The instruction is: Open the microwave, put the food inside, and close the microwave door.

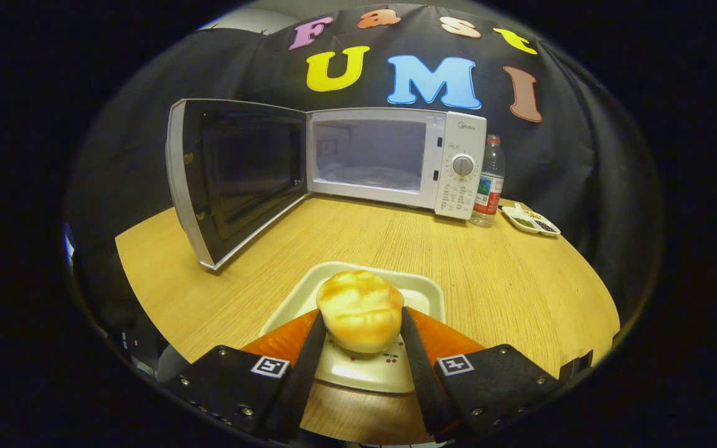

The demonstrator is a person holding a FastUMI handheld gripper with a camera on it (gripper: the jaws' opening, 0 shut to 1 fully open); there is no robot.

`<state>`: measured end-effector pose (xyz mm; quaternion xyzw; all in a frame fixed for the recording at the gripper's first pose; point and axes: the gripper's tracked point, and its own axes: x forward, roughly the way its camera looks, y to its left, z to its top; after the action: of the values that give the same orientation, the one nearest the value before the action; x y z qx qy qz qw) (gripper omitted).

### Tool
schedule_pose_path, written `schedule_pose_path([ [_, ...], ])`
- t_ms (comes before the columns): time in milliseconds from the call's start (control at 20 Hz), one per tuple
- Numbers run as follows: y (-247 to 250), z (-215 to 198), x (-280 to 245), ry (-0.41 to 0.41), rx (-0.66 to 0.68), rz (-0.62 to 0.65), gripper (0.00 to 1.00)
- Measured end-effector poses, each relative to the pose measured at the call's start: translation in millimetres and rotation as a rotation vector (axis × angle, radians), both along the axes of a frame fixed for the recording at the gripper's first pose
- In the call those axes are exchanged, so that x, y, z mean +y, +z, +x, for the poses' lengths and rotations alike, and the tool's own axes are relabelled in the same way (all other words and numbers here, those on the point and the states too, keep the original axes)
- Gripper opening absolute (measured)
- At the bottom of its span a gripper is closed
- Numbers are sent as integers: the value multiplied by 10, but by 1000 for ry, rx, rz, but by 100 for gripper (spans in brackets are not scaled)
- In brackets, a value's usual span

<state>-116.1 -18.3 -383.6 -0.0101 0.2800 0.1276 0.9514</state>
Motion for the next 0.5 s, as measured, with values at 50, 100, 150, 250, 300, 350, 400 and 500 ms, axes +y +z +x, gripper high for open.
schedule_pose_path([
  [50, 99, 50, 20, 7, -19, 3, 72],
  [100, 196, 102, 52, 19, -37, 10, 72],
  [150, 262, 160, 81, 27, -44, 16, 72],
  [250, 403, 287, 181, 48, -58, 56, 72],
  [300, 485, 364, 246, 65, -64, 78, 72],
  [350, 548, 448, 299, 77, -71, 98, 72],
  [400, 632, 559, 338, 83, -80, 114, 72],
  [500, 749, 807, 397, 85, -106, 141, 72],
])
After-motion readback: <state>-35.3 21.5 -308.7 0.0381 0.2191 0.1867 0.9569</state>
